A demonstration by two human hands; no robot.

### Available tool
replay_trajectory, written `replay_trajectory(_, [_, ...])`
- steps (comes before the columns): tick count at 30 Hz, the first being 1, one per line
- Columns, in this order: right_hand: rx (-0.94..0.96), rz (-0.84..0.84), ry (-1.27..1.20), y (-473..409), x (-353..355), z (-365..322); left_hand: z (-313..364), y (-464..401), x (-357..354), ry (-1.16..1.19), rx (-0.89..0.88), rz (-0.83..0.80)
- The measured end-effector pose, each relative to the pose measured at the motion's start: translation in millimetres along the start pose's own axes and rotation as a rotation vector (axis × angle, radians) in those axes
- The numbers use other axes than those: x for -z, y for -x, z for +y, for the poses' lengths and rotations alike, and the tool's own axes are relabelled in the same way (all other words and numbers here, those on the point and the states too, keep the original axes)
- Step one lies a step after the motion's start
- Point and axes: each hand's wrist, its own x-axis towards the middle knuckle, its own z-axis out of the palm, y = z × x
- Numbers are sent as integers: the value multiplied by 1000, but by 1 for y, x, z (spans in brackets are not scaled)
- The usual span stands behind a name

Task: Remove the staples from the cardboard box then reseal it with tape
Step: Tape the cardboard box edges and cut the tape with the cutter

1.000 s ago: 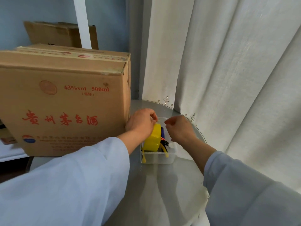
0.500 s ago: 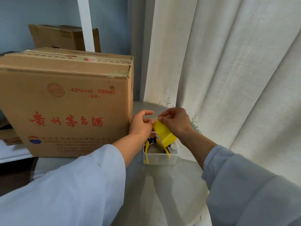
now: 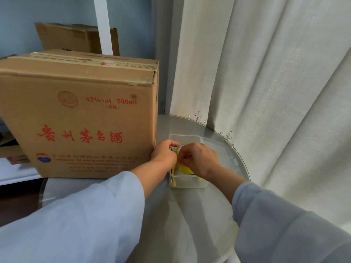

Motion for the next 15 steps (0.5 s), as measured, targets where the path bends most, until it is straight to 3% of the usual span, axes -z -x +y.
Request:
replay_trajectory(10, [62,-90,58,-3,-6,2,8,5,0,30,-30,-58])
replay_trajectory(15, [-127,34,-318,-2,8,8,8,3,-2,37,13,-42])
